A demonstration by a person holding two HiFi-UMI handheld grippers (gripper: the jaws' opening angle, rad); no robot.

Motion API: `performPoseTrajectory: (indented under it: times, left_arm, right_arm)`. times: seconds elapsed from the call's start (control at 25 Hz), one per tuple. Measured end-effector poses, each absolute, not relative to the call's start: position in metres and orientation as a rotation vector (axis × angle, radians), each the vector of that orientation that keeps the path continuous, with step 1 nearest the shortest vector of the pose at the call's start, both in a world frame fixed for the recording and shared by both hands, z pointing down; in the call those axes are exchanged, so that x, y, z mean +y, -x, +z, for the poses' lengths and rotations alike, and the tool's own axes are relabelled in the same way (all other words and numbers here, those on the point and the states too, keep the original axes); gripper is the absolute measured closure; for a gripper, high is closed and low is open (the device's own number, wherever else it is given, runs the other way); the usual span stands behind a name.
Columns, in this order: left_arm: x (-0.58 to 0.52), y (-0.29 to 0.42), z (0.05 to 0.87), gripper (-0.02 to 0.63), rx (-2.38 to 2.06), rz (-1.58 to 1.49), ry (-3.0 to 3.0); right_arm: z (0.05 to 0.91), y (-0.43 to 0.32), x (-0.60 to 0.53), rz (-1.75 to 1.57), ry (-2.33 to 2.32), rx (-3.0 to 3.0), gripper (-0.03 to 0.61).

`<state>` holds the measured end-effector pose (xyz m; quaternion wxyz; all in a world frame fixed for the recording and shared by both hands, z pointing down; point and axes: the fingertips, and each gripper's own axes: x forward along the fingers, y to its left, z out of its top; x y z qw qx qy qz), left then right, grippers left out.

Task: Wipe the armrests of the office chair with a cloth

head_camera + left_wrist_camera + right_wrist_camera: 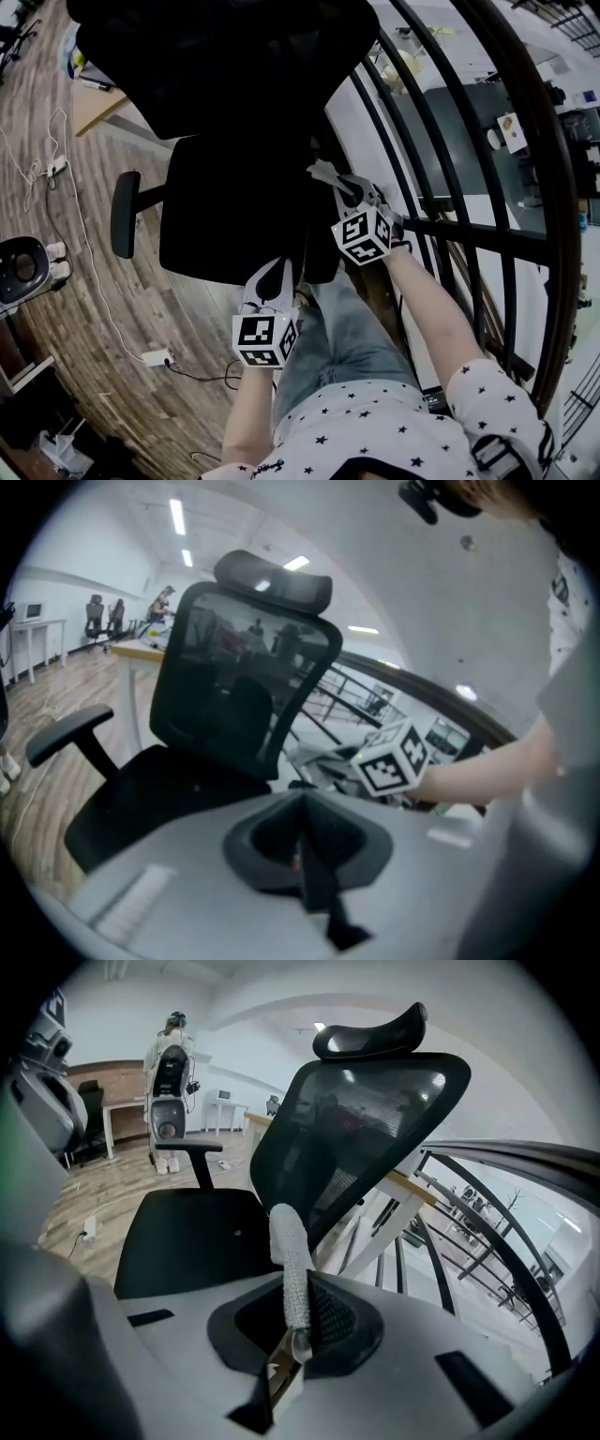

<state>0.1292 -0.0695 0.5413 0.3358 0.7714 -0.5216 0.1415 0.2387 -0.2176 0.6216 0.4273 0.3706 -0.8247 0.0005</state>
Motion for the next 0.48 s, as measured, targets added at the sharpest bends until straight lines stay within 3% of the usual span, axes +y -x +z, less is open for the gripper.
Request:
performPoseTrajectory:
  times: [0.48]
  left_arm:
    - [-0.073,-0.121,0.557,0.606,-1.370,0.393,-1.981]
  right_arm:
    - [0.674,-0.227,-0.202,0.055,-0.740,-1.982,0.554]
